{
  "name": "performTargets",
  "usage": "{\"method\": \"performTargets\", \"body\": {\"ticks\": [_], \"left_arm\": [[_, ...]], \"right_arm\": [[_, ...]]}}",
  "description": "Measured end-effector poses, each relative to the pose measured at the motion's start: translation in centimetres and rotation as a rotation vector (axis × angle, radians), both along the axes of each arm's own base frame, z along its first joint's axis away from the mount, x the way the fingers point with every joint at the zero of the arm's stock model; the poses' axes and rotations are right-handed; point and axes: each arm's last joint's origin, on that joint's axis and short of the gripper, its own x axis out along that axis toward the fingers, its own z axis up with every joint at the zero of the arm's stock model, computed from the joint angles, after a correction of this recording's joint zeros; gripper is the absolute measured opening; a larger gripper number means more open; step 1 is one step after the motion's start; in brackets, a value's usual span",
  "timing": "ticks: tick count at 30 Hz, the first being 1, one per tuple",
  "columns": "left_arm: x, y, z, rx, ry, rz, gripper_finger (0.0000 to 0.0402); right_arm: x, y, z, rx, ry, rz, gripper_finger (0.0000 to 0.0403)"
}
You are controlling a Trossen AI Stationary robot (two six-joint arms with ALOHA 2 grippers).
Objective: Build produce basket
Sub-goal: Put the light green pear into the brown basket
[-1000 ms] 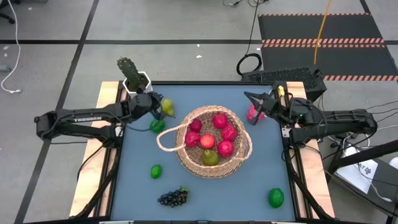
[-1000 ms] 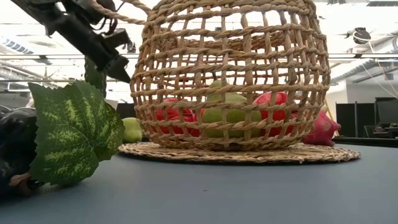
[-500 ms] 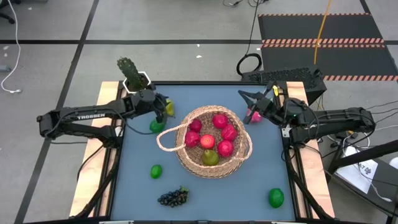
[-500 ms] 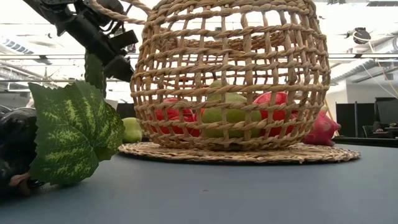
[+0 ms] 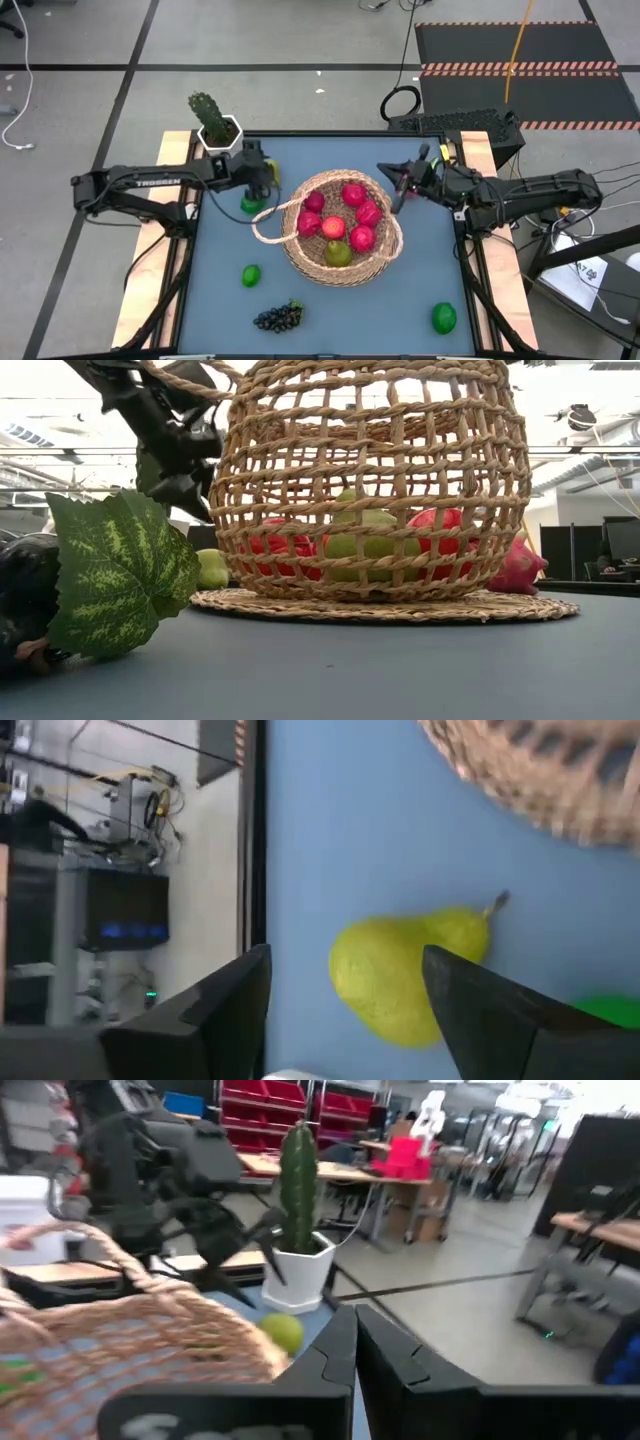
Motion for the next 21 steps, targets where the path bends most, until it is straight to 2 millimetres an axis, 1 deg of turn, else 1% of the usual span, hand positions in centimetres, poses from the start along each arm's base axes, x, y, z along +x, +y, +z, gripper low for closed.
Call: {"method": "performTargets", "body": {"ticks": [4,6,12,16,21], "left_arm": [[1.3,0.2,-0.7,0.091,0.144,-0.142,0.0239],[1.7,0.2,-0.8,0.145,0.185,-0.207,0.0230],[1.8,-0.6,-1.1,0.186,0.279,-0.323,0.0213],[1.6,-0.7,-1.3,0.189,0.345,-0.411,0.0226],[1.7,-0.6,-2.4,0.175,0.436,-0.473,0.0267]], "right_arm": [[0.0,0.9,-0.1,0.067,-0.024,0.042,0.0000],[0.0,1.3,-0.1,0.092,-0.037,0.062,0.0000],[-0.1,2.5,-0.1,0.134,-0.054,0.119,0.0000],[-0.2,2.7,0.2,0.133,-0.080,0.129,0.0000],[-0.2,2.7,0.4,0.118,-0.087,0.130,0.0000]]}}
